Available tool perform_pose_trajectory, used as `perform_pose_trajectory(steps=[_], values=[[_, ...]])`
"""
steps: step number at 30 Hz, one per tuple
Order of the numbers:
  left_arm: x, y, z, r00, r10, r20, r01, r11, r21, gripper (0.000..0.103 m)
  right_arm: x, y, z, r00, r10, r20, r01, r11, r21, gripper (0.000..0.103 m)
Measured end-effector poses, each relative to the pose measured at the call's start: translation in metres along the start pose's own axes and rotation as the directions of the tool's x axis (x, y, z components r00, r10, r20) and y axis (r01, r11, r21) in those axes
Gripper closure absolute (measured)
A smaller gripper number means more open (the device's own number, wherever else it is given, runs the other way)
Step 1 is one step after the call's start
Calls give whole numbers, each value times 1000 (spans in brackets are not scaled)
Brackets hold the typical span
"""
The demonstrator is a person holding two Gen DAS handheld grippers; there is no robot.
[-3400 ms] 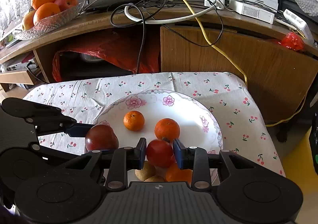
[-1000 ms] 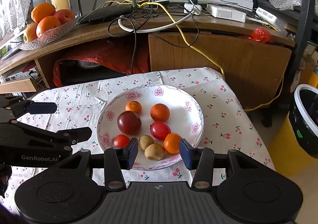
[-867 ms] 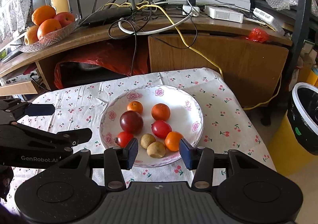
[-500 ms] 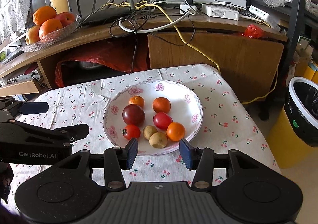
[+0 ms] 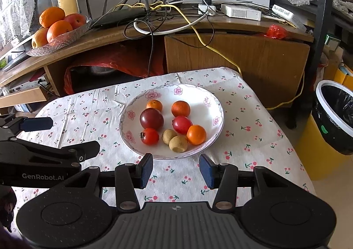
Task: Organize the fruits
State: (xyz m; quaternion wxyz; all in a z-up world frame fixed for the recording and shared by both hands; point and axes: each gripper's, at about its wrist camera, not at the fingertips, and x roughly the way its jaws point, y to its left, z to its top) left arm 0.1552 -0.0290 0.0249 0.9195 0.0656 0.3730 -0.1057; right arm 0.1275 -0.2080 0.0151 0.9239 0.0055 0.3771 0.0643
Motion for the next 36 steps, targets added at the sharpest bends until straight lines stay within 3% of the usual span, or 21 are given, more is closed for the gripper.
perform_pose_trajectory(steps=[36], values=[[-46, -9, -39, 1000, 9, 8, -9, 999, -43, 0, -50, 15, -39, 1000, 26, -4, -25, 997, 75, 59]])
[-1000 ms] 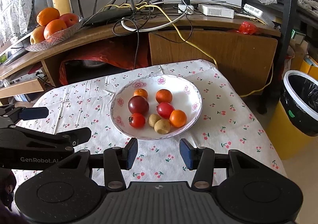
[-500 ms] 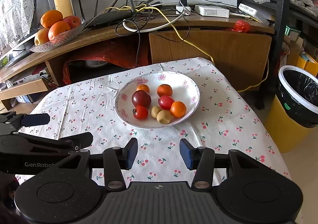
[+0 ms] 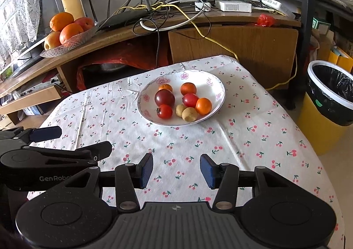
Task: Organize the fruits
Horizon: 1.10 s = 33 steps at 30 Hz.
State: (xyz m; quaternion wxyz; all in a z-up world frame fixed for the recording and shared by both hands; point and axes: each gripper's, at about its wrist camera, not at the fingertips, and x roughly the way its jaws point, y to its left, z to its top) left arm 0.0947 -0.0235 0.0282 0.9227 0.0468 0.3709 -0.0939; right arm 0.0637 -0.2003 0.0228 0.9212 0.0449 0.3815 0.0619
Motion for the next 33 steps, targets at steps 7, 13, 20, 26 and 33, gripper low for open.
perform_pose_trajectory(steps=[7, 13, 20, 26, 33], values=[[-12, -3, -10, 1000, 28, 8, -28, 1000, 13, 0, -9, 6, -11, 1000, 0, -8, 0, 1000, -4, 59], [-21, -6, -17, 998, 53, 25, -54, 998, 35, 0, -14, 8, -17, 1000, -3, -10, 3, 1000, -6, 59], [-27, -7, -22, 998, 51, 25, -52, 998, 28, 0, -20, 10, -23, 1000, -8, -4, 8, 1000, -4, 58], [-30, -7, -27, 998, 52, 18, -53, 998, 22, 0, -23, 12, -27, 1000, -14, -6, 14, 1000, -9, 58], [-34, -7, -32, 998, 55, 12, -55, 998, 19, 0, -25, 13, -30, 1000, -18, -10, 18, 1000, -15, 58]])
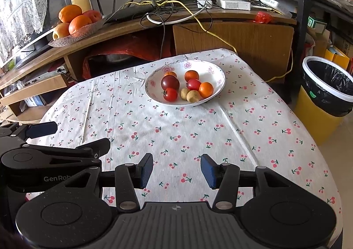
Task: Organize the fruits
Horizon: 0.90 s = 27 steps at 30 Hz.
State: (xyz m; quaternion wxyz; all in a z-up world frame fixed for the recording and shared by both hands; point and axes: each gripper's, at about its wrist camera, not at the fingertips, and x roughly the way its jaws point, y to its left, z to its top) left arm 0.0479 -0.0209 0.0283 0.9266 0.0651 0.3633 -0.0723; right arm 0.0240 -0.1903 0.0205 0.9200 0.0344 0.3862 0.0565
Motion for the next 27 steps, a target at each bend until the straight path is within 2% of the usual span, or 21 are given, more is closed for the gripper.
perform_pose_trajectory(steps=[27], values=[[-7, -1, -7, 1000, 9, 21, -9, 1000, 7, 0, -4, 0, -5, 1000, -2, 1, 2, 1000, -4, 58]])
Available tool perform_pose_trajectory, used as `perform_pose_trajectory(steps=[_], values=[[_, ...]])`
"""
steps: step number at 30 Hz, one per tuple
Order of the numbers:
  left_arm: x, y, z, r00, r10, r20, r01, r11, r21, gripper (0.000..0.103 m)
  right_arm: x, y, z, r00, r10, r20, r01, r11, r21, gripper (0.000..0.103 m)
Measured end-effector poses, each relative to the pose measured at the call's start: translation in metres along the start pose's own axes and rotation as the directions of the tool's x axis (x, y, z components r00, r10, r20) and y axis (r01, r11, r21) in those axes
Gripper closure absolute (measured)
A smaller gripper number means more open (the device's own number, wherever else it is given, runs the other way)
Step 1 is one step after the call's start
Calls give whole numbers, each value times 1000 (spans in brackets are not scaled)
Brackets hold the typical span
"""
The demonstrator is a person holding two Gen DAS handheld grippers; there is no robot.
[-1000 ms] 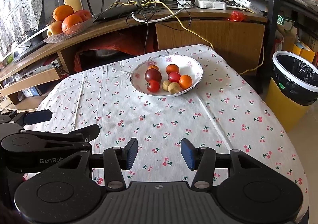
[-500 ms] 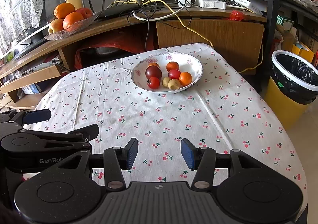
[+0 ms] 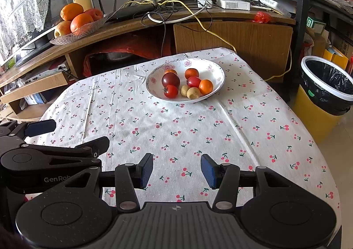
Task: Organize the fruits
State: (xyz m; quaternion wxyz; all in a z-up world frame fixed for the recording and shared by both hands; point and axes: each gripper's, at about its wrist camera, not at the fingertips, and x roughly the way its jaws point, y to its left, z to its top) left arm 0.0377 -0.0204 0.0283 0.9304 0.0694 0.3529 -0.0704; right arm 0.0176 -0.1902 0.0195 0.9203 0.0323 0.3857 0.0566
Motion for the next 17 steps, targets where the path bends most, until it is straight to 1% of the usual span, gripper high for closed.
perform_pose_trajectory(steps=[17], values=[[-1, 0, -2, 1000, -4, 0, 4, 1000, -3, 0, -1, 1, 0, 1000, -1, 3, 1, 1000, 2, 57]])
